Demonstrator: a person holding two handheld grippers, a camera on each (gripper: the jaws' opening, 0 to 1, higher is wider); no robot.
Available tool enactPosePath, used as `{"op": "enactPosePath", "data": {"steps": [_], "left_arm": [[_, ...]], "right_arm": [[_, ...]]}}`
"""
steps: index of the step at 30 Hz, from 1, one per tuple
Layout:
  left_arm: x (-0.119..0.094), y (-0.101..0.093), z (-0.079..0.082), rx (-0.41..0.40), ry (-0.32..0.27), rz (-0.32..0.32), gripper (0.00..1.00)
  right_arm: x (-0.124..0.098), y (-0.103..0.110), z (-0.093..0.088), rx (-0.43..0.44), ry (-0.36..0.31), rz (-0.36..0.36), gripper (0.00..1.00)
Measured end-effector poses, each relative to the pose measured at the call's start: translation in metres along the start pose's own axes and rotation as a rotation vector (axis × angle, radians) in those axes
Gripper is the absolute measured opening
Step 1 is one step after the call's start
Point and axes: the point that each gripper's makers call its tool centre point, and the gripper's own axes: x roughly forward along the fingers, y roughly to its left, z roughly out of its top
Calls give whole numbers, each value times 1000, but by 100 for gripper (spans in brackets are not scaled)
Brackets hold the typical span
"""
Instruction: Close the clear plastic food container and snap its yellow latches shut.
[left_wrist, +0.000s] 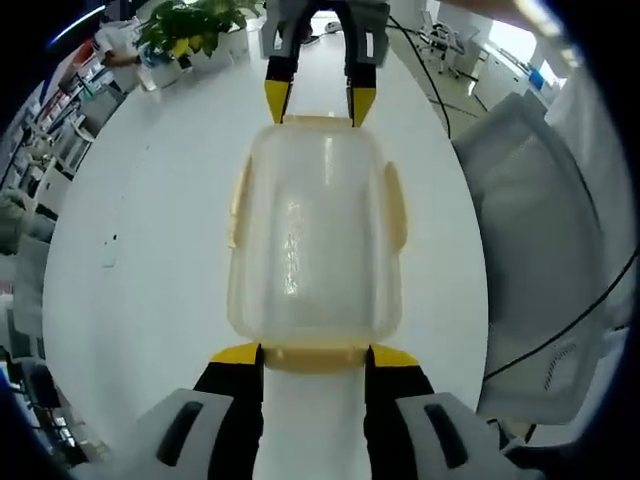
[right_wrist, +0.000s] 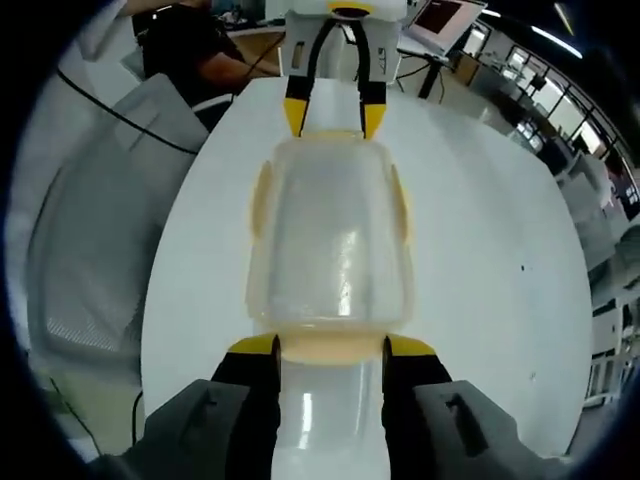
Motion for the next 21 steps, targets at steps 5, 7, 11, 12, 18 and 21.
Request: {"op": "enactPosePath", "data": {"steps": [5,7,11,12,18,21], "left_arm": [[9,0,33,19,-9,-4,33],[12,0,43,23,-10,-7,33],[22,-1,68,30,-17,-14,33],[23,-1,72,31,-16,-16,33],[36,1,100,45,-4,-23,33],[42,-1,111,49,3,-31,33]], "right_arm": [[-14,1,-29,13,7,-11,35],[-18,2,-41,23,8,-9,35],[-27,3,-63,33,22,-10,35],[-29,3,-68,34,22,-10,35],[-40,4,-95,48,21,-15,35],[-41,5,-108,53,27,-11,36]]}}
